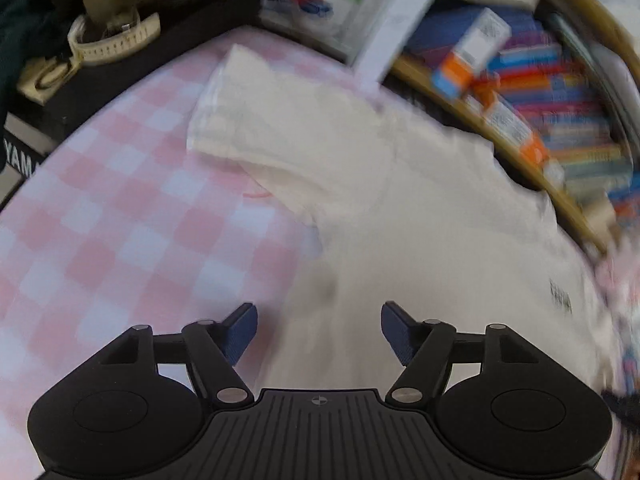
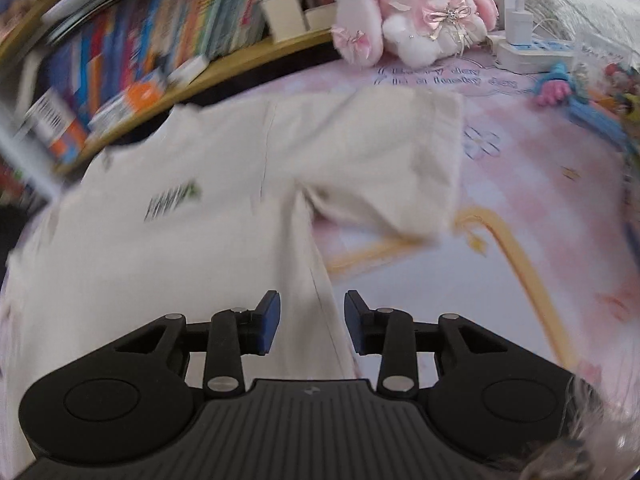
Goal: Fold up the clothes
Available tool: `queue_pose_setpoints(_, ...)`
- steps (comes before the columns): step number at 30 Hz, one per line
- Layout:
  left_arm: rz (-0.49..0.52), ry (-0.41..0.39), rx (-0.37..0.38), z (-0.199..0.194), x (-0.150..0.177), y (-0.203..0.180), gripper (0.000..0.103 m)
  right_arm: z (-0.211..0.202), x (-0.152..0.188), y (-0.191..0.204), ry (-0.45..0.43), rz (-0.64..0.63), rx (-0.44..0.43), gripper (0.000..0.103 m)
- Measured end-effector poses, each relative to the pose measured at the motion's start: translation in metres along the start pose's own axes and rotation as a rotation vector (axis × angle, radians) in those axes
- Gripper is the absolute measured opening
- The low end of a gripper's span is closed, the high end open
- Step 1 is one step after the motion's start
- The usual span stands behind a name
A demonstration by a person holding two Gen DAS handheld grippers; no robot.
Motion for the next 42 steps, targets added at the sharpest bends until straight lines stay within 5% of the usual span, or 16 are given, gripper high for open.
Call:
queue_pose_setpoints(4,-0.14,-0.045,0.015,0.015,-0.02,0.01,0.068,0.024,-0.016,0.001,-0.011,0.071,0.02,0.034)
queue_pose_setpoints(6,-0.141,-0.065,0.0,0.019,-0.028,0.011,0.063,0.032,-0.022,0.001,-0.011,0.083,0.021,0.022)
queue_pose_setpoints(7,-0.127,-0.065,-0.026,0.024,-0.031,0.01,0.039,0.036,-0.024,0.002,-0.005,0.078,0.02,0.007)
queue_pose_setpoints(8,-0.112,-0.064,-0.053,0.029,-0.035,0.008,0.014,0.038,-0.027,0.002,-0.01,0.076,0.023,0.007)
queue_pose_setpoints(11,-0.119,-0.064,-0.079,0.039,-0.043,0.007,0.005,0.044,-0.033,0.002,-0.033,0.076,0.037,0.007)
queue_pose_setpoints(23,-0.053,-0.072,-0.096,0.061,-0.063,-0.003,0.004,0.075,-0.07,0.02,-0.054,0.037,0.071,0.007)
queue_pose_setpoints(36,0.031,-0.011,-0.039,0.052,-0.05,-0.006,0.01,0.035,-0.017,0.013,-0.032,-0.048,0.042,0.008)
queue_pose_setpoints(39,0.115,0.011,-0.029,0.036,-0.027,-0.004,0.02,0.018,-0.011,0.008,-0.067,-0.042,0.004,0.032)
queue_pose_setpoints(42,0.218,0.027,-0.035,0.015,0.006,-0.013,0.032,-0.004,0.001,0.0,-0.083,-0.042,-0.035,0.034)
Point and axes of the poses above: each gripper's, at about its wrist camera, not at the fingertips, and z roughly the way its jaws point, y to its left, x to its underside, the point moved 4 cm from there along z, roughly the way its jaws point, and after that the axes turned 2 degrees about z, right-handed, at the moved point
